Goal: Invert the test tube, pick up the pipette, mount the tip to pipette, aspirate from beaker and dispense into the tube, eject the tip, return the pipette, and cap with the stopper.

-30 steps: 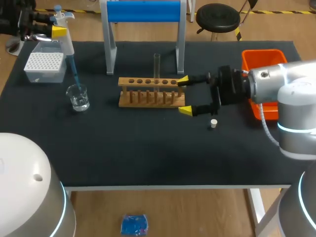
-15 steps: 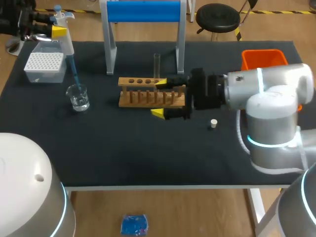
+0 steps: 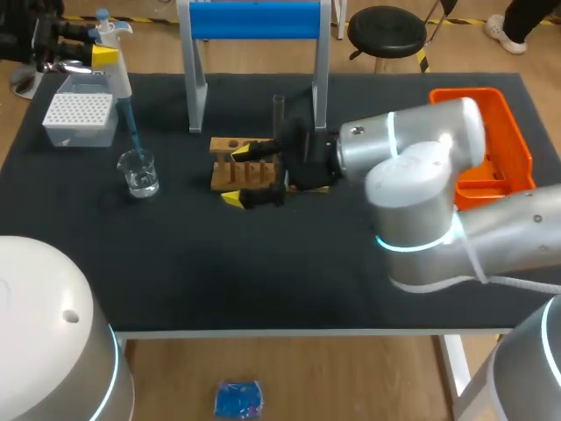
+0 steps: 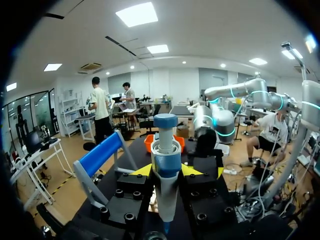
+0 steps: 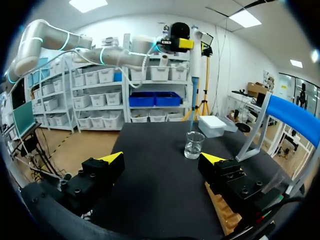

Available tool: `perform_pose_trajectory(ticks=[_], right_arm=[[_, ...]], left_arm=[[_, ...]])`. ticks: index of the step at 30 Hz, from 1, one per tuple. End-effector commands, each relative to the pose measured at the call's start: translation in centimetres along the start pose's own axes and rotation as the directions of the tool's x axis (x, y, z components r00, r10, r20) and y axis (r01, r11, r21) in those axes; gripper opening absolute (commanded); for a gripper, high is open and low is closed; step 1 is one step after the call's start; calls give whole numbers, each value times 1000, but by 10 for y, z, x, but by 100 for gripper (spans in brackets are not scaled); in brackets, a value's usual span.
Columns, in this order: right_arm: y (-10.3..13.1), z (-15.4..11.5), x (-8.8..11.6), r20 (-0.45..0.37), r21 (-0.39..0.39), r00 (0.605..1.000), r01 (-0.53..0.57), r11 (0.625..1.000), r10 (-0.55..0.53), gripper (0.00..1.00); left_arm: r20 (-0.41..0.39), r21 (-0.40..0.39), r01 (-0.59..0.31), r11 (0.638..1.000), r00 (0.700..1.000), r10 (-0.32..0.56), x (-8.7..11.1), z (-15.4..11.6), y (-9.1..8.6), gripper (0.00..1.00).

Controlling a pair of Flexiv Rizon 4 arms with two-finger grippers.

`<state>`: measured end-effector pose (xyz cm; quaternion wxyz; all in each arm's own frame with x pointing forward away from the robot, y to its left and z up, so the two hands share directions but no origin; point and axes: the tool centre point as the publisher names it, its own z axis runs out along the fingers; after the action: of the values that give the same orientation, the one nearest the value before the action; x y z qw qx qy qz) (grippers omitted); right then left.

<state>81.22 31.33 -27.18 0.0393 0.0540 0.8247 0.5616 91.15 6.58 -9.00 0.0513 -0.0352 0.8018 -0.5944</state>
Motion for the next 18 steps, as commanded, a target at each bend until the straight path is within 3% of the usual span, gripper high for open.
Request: perform_pose_trajectory(ticks=[1,18], right_arm=[[-4,74,4,62,7,998,-2,1000,2,100],[-27,106,6,143,32,990,-10,999,6,100]], left_arm=[[-2,1,-2,1000,1000,2,-1,-1,0,0],[-2,1,-2,1000,1000,2,-1,-1,0,0]])
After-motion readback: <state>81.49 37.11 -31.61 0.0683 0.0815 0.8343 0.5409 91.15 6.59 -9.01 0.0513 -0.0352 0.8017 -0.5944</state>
